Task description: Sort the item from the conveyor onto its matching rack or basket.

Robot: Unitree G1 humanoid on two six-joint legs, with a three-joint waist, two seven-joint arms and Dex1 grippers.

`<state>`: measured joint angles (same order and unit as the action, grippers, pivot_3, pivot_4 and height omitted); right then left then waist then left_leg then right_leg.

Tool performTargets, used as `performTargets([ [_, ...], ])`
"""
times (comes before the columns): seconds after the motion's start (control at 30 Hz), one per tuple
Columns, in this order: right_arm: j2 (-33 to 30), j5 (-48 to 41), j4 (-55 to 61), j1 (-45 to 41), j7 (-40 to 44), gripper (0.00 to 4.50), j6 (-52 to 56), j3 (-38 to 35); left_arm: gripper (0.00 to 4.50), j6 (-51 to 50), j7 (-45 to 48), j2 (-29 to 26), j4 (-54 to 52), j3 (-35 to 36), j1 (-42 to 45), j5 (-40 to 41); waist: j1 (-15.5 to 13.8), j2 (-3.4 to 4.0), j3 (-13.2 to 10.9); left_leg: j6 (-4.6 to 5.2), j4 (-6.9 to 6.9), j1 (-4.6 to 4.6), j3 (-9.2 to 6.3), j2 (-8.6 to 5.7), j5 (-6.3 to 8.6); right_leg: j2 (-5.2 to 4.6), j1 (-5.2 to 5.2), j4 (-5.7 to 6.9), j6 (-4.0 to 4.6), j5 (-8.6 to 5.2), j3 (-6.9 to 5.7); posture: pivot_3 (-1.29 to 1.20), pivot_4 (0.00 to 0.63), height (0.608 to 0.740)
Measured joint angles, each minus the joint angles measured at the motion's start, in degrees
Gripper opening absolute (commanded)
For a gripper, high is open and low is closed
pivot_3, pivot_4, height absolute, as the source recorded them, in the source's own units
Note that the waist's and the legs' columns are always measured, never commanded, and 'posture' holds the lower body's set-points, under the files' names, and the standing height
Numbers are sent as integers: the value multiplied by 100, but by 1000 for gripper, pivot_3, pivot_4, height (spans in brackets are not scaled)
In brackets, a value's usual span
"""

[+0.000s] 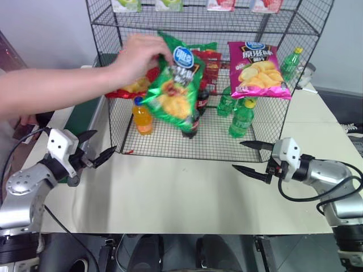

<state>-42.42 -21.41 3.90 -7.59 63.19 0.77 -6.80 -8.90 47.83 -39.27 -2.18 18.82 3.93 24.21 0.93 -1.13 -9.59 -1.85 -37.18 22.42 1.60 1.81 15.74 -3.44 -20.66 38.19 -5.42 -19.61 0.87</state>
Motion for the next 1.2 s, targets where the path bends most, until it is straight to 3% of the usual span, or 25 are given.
performTargets([
  [0.63, 238, 274, -165, -467, -327, 3863, -114, 223, 4500, 601, 192, 126, 448, 7, 91, 4, 0, 0, 0, 0, -1, 0, 0, 0, 0, 0, -1, 0, 0, 0, -1, 0, 150, 739],
  [0.83, 312, 440, -251, -426, -302, 3863, -103, 597, 4500, 843, 295, 119, 904, 5, 138, -57, 4, 0, 0, 0, -1, 0, 0, 0, 0, 1, -2, 2, 0, 0, -1, 0, 150, 739],
  [1.2, 534, 768, -1557, -1214, -332, 3863, -656, 709, 4500, 1298, 508, -114, 1903, 1, 1003, -228, 2, 0, 0, 2, -3, 7, 3, 0, 1, 3, -9, 2, -1, 0, -3, 0, 150, 739],
])
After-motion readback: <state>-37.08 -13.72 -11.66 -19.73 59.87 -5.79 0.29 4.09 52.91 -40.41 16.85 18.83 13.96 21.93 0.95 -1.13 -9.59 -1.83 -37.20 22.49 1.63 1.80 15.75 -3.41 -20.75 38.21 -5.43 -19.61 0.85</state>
